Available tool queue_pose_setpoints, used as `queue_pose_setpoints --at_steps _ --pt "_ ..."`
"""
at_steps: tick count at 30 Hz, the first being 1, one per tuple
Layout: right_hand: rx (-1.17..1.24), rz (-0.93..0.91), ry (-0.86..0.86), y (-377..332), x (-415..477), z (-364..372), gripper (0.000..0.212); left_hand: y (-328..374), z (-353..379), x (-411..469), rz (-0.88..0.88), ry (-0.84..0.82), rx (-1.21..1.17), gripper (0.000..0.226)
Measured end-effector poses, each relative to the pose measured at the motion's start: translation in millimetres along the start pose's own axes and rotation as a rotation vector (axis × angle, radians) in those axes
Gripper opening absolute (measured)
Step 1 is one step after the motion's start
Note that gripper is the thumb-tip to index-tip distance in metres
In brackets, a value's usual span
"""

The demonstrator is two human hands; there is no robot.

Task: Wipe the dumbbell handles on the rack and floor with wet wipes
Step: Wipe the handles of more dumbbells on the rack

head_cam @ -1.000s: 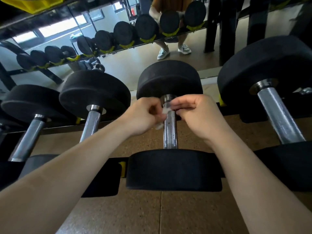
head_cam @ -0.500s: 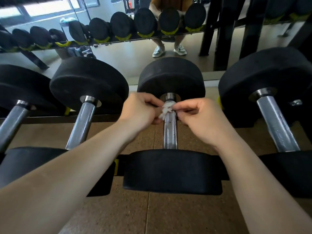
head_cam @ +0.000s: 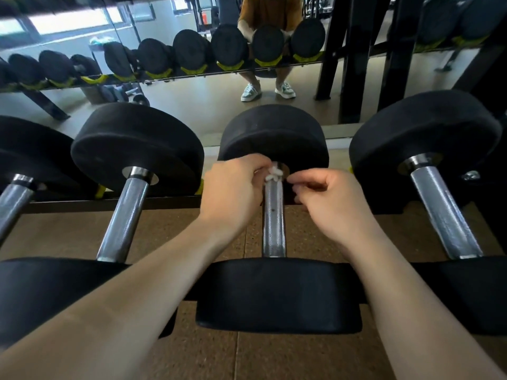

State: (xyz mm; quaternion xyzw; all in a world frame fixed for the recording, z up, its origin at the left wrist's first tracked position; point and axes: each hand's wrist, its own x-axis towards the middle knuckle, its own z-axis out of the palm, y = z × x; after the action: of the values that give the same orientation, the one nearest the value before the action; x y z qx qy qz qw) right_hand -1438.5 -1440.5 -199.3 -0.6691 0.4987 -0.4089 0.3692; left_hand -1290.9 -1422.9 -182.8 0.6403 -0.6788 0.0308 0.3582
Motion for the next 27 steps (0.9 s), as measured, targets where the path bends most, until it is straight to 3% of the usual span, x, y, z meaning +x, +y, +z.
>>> queue_pose_setpoints --at_steps 3,7,10,12,16,20,27 --pt "0.122 0.056 0.046 5.1 2.1 2.1 0.028 5.5 -9.6 15.0 0.235 -0.206 0.313 0.025" --pt "0.274 0.142 0.082 11.9 8.9 6.3 0.038 36.6 -5.6 33.5 0.423 -0.392 0.782 0.024" --pt "0.279 0.153 0.069 17.6 11.4 10.1 0.023 46.1 1.2 27.7 0.603 -0.483 0.870 0.024" --pt "0.310 0.170 0.080 20.7 12.9 9.9 0.015 33.4 0.1 25.8 0.683 -0.490 0.777 0.022" --pt "0.475 0.143 0.091 8.8 17.7 6.4 0.019 18.1 -11.4 27.0 0.381 -0.307 0.288 0.026" --pt "0.276 0.090 0.036 -0.3 23.0 7.0 0.031 25.0 -21.8 17.8 0.033 -0.399 -0.134 0.049" --pt "0.070 0.068 0.009 -0.4 22.6 8.5 0.007 45.9 -83.5 -41.1 0.026 -0.334 -0.085 0.004"
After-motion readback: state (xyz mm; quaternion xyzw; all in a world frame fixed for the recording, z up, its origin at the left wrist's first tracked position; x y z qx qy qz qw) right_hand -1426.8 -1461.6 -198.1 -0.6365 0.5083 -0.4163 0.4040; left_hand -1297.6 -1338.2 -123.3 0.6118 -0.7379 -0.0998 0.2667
